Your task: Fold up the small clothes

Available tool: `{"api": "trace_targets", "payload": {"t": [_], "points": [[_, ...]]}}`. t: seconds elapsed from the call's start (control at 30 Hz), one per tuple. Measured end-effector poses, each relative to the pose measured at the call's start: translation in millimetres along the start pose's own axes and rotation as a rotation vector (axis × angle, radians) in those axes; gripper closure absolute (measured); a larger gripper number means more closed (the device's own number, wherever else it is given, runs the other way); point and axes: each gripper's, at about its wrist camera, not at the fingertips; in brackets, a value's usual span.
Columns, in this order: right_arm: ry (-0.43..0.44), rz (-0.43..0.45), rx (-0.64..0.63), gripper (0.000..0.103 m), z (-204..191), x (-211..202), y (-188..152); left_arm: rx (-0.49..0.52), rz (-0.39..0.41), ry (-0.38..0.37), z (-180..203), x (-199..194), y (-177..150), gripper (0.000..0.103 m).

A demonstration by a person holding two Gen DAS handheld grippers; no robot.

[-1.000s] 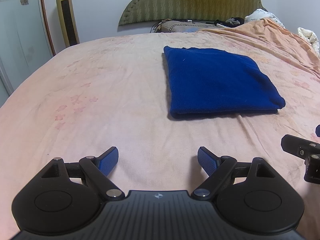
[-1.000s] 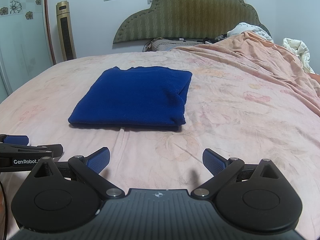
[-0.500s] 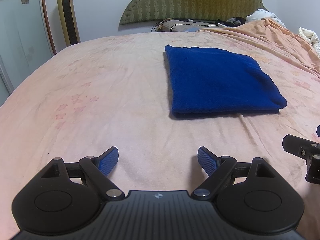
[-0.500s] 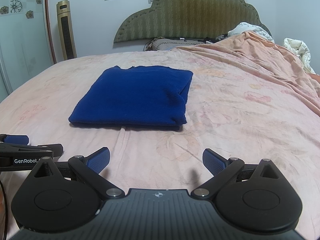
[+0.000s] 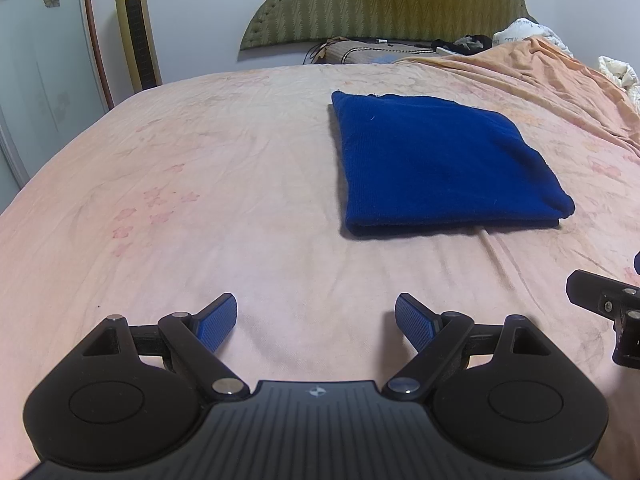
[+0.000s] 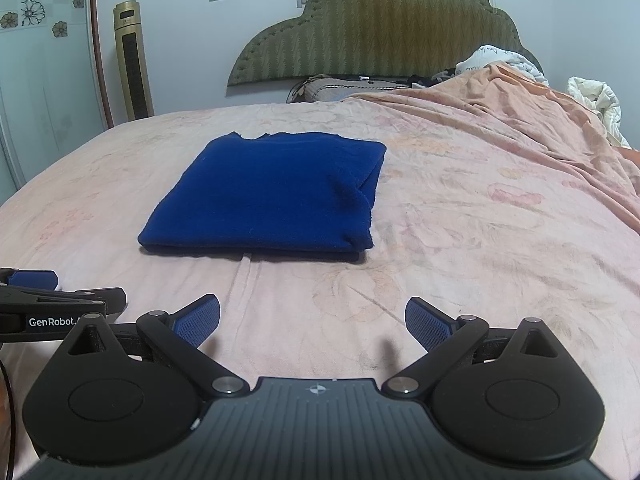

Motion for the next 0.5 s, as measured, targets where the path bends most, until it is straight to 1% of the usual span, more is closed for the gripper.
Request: {"api": "trace_targets", "payload": {"t": [0.43,0.5], "points": [[0.001,-0.001,-0.001,0.003,-0.1,0.2,-0.1,0.001,0.004,0.002,-0.1,-0.3,0.1,0.016],[0.001,-0.004,-0.003,0.003,0.2,1.3,0.3,0.002,0.013,-0.011,-2.1,-1.6,0.4,0.016]]}}
Point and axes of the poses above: each gripper's, at about its wrist camera, not at the fingertips, and x roughly the way its jaws point, z to its right, y to its top, and after that the axes turned 10 degrees about -z, right-handed
